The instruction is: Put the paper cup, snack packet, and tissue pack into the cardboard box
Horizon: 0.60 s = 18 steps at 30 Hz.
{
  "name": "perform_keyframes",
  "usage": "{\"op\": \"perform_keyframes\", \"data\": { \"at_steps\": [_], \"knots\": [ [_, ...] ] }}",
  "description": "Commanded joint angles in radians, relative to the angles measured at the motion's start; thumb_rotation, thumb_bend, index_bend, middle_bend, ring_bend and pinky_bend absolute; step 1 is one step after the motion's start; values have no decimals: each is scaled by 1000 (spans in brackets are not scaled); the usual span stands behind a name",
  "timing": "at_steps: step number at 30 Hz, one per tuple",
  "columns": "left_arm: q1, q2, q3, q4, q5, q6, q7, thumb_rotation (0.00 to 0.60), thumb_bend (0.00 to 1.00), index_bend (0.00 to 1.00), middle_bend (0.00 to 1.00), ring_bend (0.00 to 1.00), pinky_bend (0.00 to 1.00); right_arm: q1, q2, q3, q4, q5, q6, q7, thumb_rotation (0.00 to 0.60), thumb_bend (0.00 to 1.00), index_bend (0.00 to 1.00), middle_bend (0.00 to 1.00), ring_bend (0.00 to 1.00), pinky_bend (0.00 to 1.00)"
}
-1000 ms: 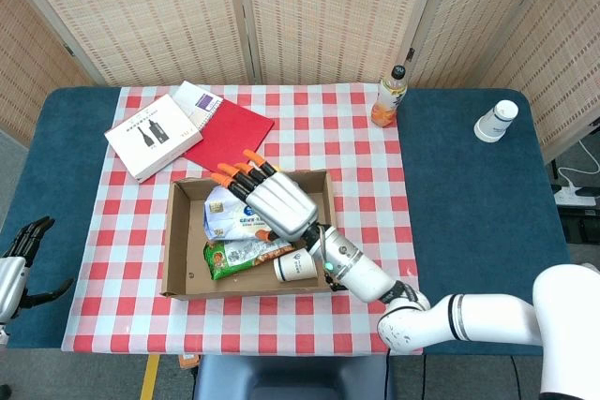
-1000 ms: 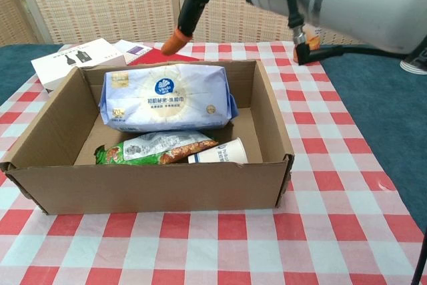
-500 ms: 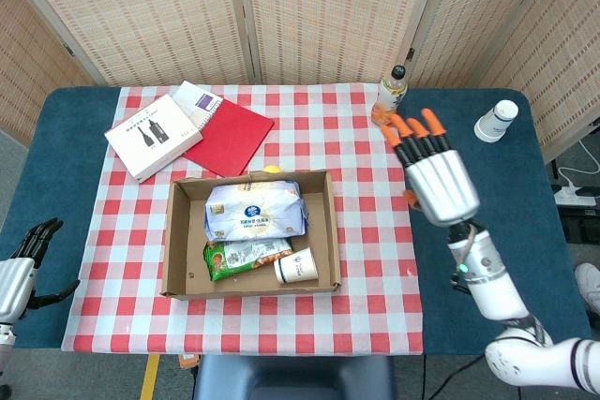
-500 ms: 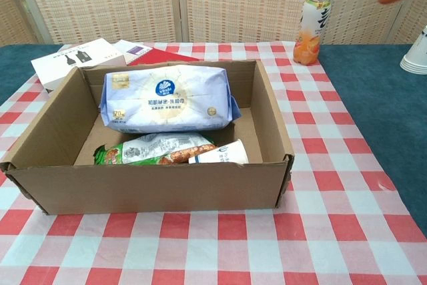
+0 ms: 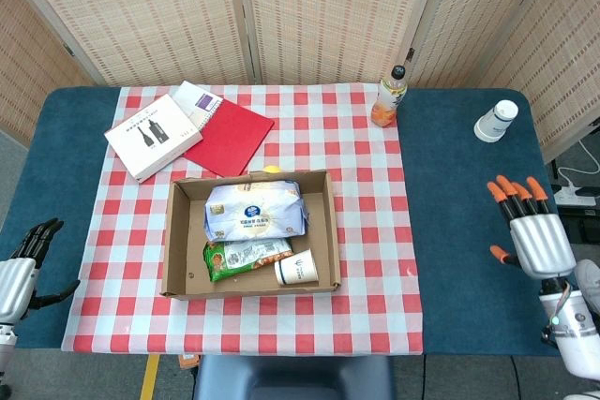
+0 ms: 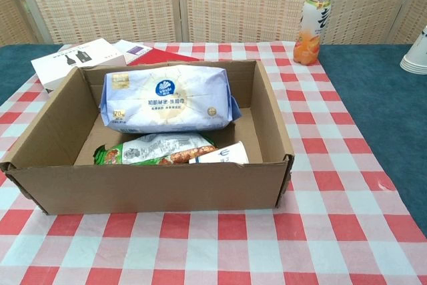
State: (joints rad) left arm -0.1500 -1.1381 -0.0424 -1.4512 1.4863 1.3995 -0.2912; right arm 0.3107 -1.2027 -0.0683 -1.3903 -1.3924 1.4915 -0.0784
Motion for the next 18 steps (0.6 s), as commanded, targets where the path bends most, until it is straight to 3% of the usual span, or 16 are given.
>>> {"op": "perform_keyframes", "data": {
  "at_steps": [1,8,18],
  "knots": [
    [-3,-3,-1,5,-5,-6,4,600,213,40,8,0,230,-57,-42,-24,48,-56,49,41,600,0,0,0,0,0],
    [1,0,-3,5,-9,-1,3,600,213,41,9,0,231,-85,-24,1,7,-125,115,2,600,0,0,0,0,0],
    [0,-1,-6,7,-17,-9,1,600,214,41,9,0,230,-104,-16,49,-4,-138,119,-6,600,0,0,0,0,0]
  ]
}}
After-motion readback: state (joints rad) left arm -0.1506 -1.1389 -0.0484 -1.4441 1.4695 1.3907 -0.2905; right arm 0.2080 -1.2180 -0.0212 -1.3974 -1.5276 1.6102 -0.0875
